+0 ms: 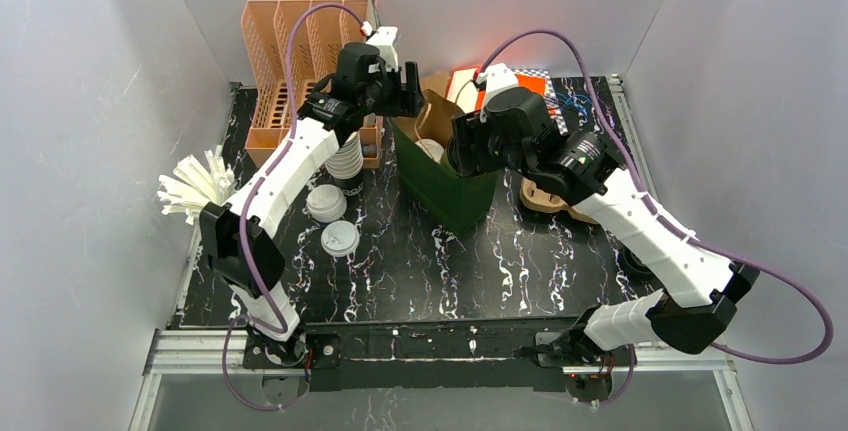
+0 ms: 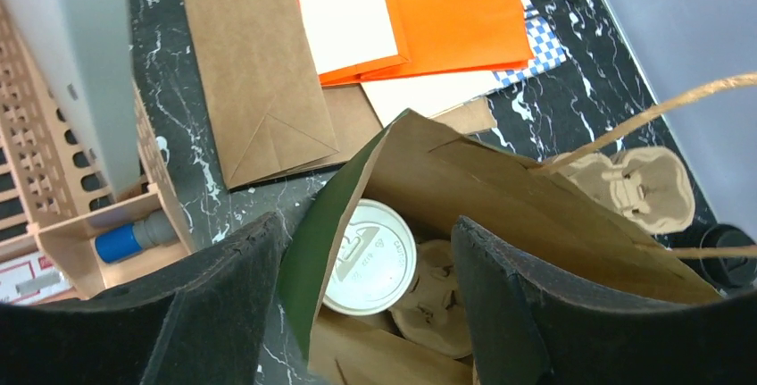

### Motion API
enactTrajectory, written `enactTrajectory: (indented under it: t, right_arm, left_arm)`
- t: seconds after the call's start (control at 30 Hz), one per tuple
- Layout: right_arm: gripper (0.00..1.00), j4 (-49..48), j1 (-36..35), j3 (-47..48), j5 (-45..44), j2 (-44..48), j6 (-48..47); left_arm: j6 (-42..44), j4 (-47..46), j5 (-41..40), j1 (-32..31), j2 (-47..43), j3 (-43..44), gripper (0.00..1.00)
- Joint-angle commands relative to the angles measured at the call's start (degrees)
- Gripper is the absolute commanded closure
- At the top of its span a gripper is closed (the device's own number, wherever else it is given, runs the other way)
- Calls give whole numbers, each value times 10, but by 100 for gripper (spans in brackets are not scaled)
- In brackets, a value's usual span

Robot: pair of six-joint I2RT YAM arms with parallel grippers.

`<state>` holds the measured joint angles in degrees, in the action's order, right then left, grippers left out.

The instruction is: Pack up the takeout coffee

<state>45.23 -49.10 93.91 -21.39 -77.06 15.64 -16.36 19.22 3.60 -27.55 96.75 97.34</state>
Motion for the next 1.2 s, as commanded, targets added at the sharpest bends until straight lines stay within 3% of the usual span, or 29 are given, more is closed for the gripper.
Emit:
enactTrajectory:
  t: [0.0,0.13,0.23,0.4,0.5,0.73,1.17]
  right_arm:
    - [60,45,2,37,55,-8,25]
    - [60,49,2,45,76,-14,28]
    - [61,55,2,57,93,-25,28]
    - [65,73,1,78,138,-30,37]
    - [69,88,1,76,171,-16,40]
    - [71,121,-8,18,191,30,27]
    - [72,137,-85,-23,77,48,-3]
  left_arm:
    - [63,18,65,1,15,38,33]
    - [89,41,78,1,29,47,37]
    - [102,48,75,1,27,41,45]
    - [116,51,111,1,23,34,73]
    - [127,50,167,0,16,25,99]
    - [161,43,208,-36,-50,-28,100]
    - [115,37,190,-91,-124,-74,100]
